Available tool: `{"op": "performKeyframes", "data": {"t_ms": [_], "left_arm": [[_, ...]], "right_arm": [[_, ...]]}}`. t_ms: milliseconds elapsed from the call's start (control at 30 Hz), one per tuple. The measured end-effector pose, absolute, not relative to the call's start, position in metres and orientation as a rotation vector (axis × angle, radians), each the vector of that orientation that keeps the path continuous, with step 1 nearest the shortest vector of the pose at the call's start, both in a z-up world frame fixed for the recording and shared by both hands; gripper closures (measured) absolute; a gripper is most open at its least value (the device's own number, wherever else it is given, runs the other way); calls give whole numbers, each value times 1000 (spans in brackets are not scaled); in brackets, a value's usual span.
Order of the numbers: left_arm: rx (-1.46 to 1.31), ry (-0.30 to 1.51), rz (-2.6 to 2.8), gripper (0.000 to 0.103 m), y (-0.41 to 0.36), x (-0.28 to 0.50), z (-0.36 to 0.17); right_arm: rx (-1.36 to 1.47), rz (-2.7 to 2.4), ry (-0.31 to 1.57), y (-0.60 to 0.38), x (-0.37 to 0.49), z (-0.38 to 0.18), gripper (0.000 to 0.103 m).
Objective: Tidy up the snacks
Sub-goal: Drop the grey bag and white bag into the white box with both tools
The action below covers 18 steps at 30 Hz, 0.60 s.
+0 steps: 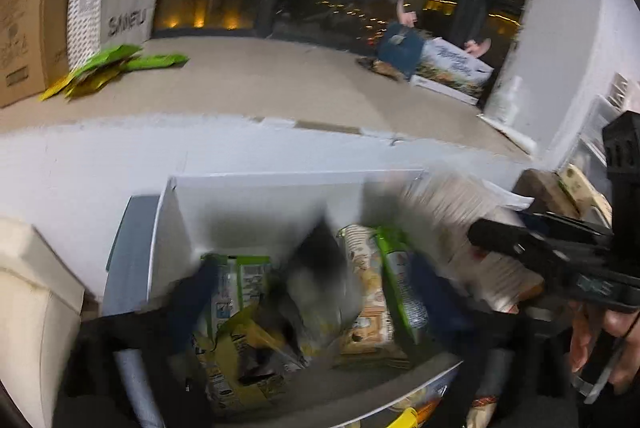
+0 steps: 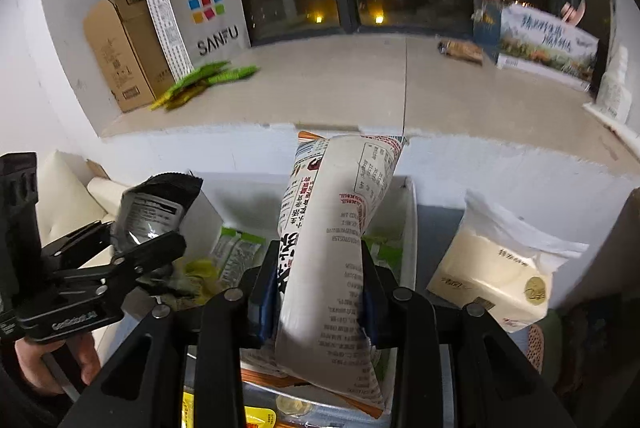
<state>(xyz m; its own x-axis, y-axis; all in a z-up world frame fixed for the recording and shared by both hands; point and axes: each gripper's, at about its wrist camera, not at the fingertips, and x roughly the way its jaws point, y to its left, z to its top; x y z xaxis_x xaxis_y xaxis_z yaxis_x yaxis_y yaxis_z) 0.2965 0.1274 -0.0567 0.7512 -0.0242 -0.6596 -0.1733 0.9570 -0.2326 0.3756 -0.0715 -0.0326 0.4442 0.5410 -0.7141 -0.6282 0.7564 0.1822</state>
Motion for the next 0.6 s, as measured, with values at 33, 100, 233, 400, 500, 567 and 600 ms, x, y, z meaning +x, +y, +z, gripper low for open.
{"op": "performKeyframes", "data": {"t_ms": [33, 100, 233, 400, 500, 567, 600], "left_arm": [[-281, 726, 88, 0, 127, 296, -58], [-237, 728, 121, 0, 124, 294, -58], [-257, 708, 115, 0, 129, 284, -53], [-230, 637, 111, 0, 127, 256, -32], [-187, 593, 92, 0, 119, 233, -16], [-175, 558, 80, 0, 114, 215, -6], [-166, 540, 70, 0, 110, 203, -2]], "right_arm": [[-113, 732, 849, -71, 378, -34, 30], [-110, 709, 841, -72, 379, -36, 0], [-140, 687, 754, -73, 370, -32, 0], [-91, 690, 742, -77, 364, -25, 0], [-82, 713, 711, -85, 348, -20, 0], [-102, 726, 681, -90, 333, -16, 0], [-107, 741, 661, -93, 322, -14, 0]]}}
